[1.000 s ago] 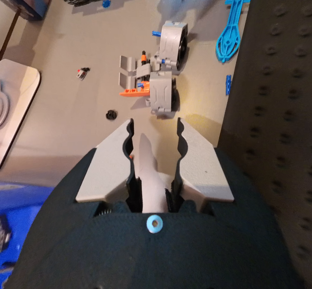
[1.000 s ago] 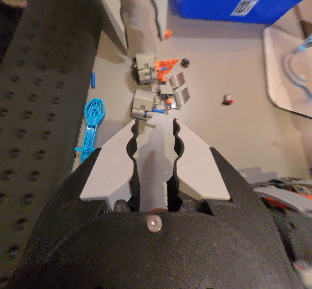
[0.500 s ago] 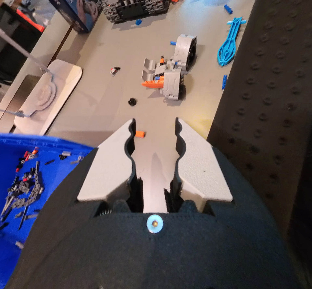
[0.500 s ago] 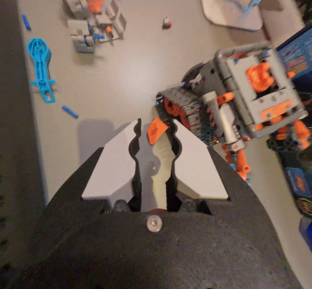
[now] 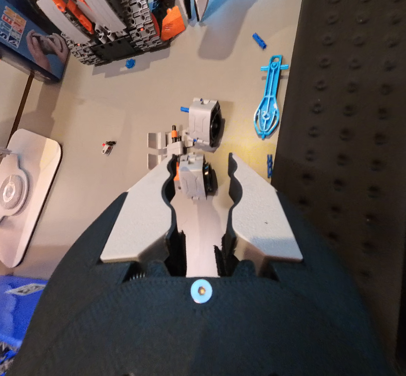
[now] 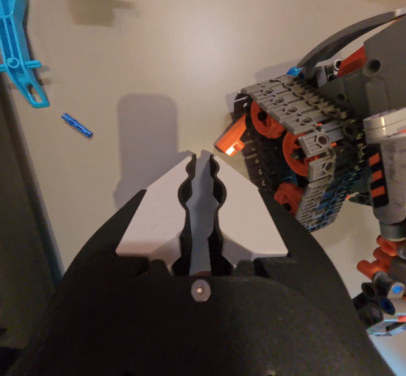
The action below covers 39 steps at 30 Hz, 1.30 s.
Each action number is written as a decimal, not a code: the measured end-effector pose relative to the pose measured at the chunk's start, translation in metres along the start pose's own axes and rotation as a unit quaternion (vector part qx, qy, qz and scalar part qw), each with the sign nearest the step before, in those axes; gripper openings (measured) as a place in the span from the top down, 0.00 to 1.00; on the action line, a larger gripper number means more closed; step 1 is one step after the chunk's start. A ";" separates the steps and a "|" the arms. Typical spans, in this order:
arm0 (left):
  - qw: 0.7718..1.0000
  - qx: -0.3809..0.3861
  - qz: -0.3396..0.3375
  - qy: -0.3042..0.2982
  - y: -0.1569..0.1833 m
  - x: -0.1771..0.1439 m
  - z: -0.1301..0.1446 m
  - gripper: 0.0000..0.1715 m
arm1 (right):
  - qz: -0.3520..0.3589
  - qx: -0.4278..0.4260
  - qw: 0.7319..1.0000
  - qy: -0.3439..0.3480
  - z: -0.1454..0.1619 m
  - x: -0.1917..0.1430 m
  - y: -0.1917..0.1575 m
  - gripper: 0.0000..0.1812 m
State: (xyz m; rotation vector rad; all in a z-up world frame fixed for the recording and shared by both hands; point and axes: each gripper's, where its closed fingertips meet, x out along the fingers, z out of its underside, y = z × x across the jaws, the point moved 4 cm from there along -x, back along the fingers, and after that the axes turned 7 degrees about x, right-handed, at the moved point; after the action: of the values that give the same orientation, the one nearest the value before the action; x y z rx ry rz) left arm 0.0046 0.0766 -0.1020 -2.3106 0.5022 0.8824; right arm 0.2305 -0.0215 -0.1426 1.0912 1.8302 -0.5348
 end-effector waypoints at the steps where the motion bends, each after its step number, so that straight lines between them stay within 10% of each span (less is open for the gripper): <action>1: 1.000 -0.001 0.006 0.002 0.001 0.003 -0.004 0.74 | -0.002 0.001 1.000 0.005 0.000 -0.002 0.000 0.94; 10: 0.999 0.012 0.017 -0.025 0.002 0.033 -0.020 0.72 | 0.011 0.050 0.997 0.053 -0.009 -0.008 0.014 0.80; 18: 1.000 -0.007 0.004 -0.008 -0.006 0.033 -0.024 0.73 | -0.008 0.014 0.999 0.043 -0.017 0.005 0.001 0.91; 39: 0.997 -0.068 0.034 0.003 -0.017 0.016 -0.001 0.72 | -0.138 -0.037 0.987 0.070 -0.065 0.016 -0.073 0.82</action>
State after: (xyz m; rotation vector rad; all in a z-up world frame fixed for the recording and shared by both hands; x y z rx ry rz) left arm 0.0258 0.0868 -0.1058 -2.4323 0.5425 0.9689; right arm 0.1339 -0.0045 -0.1299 0.8474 2.1254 -0.5565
